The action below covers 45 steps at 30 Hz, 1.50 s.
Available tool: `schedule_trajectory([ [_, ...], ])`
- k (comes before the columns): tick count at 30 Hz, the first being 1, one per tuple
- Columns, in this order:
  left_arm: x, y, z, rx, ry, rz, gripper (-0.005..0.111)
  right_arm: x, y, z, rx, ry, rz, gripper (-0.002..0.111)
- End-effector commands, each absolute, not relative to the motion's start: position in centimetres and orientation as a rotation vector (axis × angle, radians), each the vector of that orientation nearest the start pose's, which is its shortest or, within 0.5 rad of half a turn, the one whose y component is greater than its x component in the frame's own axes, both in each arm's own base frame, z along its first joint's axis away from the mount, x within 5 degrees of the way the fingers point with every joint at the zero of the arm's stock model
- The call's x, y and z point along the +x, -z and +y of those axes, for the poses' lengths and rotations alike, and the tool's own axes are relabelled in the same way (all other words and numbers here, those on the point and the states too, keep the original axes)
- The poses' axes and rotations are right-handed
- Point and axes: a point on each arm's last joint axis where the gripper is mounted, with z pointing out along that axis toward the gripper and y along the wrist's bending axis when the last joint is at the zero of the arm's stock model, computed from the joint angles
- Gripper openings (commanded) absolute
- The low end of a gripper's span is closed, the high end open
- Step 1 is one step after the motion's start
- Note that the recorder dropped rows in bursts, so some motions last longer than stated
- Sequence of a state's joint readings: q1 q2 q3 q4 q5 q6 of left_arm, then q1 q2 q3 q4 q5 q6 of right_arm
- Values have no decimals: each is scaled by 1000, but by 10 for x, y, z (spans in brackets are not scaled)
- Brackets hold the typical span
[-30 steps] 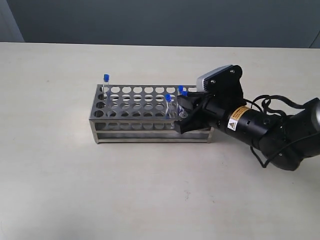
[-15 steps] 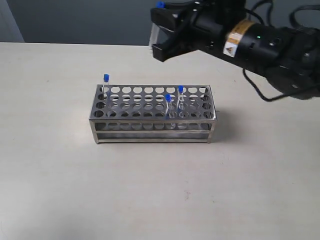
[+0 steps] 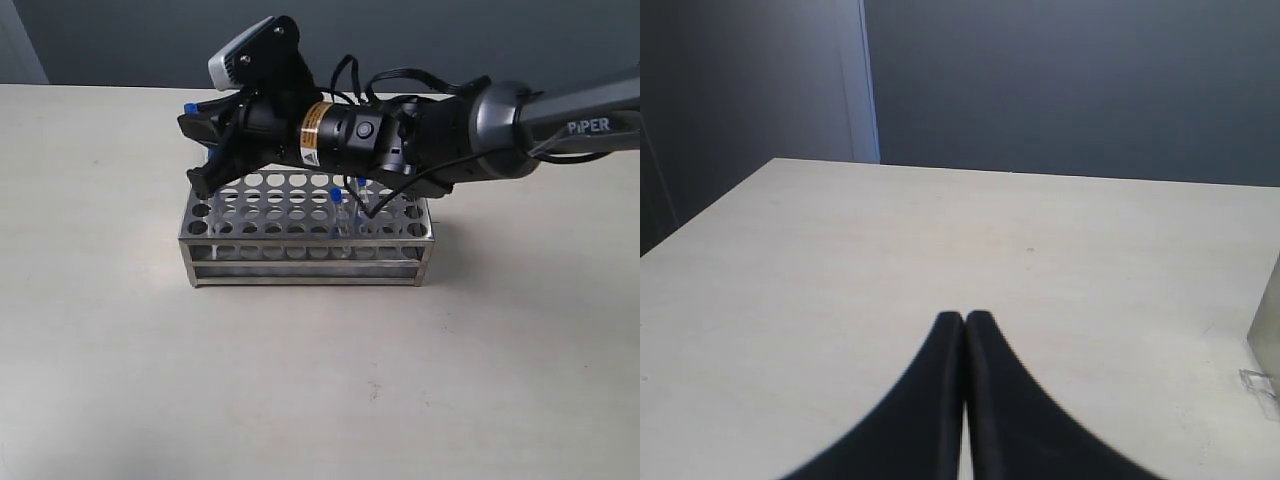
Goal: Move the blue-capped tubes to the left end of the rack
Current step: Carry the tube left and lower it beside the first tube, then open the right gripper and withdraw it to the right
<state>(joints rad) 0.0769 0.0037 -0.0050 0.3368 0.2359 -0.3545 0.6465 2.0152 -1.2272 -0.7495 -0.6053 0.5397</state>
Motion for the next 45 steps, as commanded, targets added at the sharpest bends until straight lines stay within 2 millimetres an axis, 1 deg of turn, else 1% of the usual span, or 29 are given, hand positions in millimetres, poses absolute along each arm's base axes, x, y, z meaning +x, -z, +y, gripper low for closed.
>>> schedule_trajectory([
  [1, 55, -194, 11, -143, -92, 1697, 0, 334, -197, 298, -954, -724, 1599, -1],
  [11, 55, -194, 11, -143, -92, 1697, 0, 335, -193, 296, -956, -697, 1632, -1],
  [14, 55, -194, 11, -143, -92, 1697, 0, 335, -187, 298, -960, -720, 1626, -1],
  [20, 55, -194, 11, -143, -92, 1697, 0, 337, -164, 301, -973, -731, 1666, -1],
  [27, 55, -194, 11, -143, -92, 1697, 0, 337, -162, 301, -974, -735, 1667, 0],
  [29, 55, -194, 11, -143, -92, 1697, 0, 337, -162, 301, -966, -743, 1671, 8],
  [32, 55, -194, 11, -143, -92, 1697, 0, 337, -162, 301, -955, -752, 1680, 27],
  [34, 55, -194, 11, -143, -92, 1697, 0, 337, -162, 301, -967, -750, 1676, 36],
  [37, 55, -194, 11, -143, -92, 1697, 0, 336, -162, 302, -973, -752, 1670, 37],
  [38, 55, -194, 11, -143, -92, 1697, 0, 336, -163, 302, -973, -752, 1668, 37],
  [40, 55, -194, 11, -143, -92, 1697, 0, 337, -171, 300, -973, -738, 1657, 37],
  [42, 55, -194, 11, -143, -92, 1697, 0, 338, -187, 293, -971, -679, 1661, 37],
  [43, 55, -194, 11, -143, -92, 1697, 0, 340, -201, 285, -966, -623, 1666, 36],
  [45, 55, -194, 11, -143, -92, 1697, 0, 339, -219, 278, -995, -535, 1662, 36],
])
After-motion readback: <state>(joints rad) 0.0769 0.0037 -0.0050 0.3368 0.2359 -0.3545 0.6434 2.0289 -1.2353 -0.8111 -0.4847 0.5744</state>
